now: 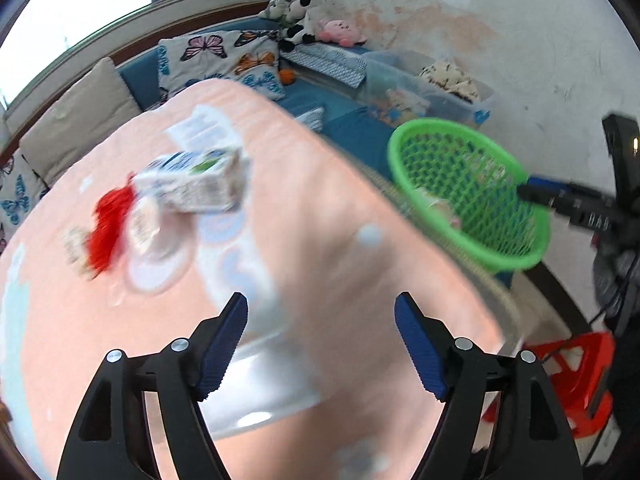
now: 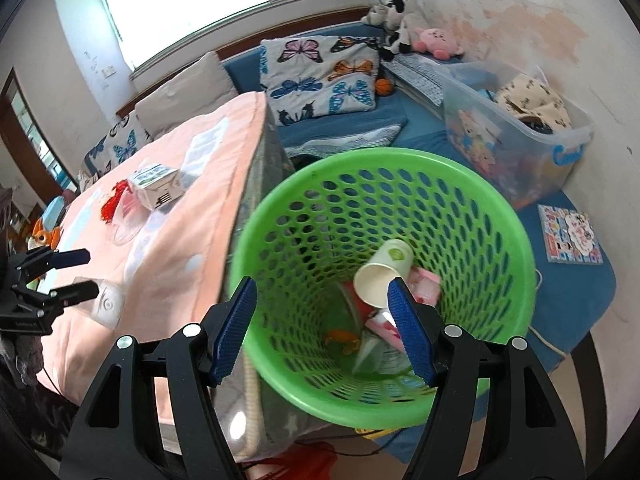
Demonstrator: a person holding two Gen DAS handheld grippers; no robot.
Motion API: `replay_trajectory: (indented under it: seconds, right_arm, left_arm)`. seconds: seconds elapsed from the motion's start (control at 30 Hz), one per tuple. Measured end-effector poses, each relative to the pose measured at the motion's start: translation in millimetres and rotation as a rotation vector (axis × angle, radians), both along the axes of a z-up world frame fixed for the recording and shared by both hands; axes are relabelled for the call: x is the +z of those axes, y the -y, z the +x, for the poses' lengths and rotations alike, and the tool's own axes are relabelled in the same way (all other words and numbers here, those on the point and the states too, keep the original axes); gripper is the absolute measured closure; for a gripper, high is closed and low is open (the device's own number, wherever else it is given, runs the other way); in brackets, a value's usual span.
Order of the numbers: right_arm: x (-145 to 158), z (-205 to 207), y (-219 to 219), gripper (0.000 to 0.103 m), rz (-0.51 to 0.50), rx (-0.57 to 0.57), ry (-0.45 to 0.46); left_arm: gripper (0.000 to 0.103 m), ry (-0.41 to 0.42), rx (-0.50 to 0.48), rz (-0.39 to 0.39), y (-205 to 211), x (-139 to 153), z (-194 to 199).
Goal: Collect trash
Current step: 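Reach the left tool to the tall clear plastic container and grasp it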
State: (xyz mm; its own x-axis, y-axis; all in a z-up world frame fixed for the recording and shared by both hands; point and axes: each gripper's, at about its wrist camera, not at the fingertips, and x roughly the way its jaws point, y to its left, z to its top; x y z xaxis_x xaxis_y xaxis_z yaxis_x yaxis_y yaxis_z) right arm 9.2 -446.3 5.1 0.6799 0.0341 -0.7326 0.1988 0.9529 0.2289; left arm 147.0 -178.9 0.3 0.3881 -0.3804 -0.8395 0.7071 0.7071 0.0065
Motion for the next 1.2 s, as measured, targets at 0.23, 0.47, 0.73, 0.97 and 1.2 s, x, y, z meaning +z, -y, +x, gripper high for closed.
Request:
replay_trajectory:
  seconds: [0.23, 0.47, 0.73, 0.97, 1.2]
  right_arm:
    - [5, 18, -32, 0.034, -0.012, 0.038, -0.015]
    - [10, 36, -63, 0.034, -0.036, 0.081, -0.033]
    - [10, 54, -83, 0.034, -0.053, 0.106, -0.054]
    - [7, 69, -91, 0.034, -0.058, 0.127, -0.073]
    - [6, 87, -104, 0.034, -0.073, 0.172, -0.084]
  left_arm:
    - [0.019, 0.038, -0.088, 0.078, -34, -11, 1]
    - [0.018, 0.076, -0.235, 0.160, -42, -26, -4]
    - [0.018, 0.044, -0.351, 0.198, -41, -40, 6]
    - [0.018, 0.002, -0.419, 0.190, -37, -48, 12]
    - [0.025, -0.033, -0.422, 0.133, -37, -49, 15]
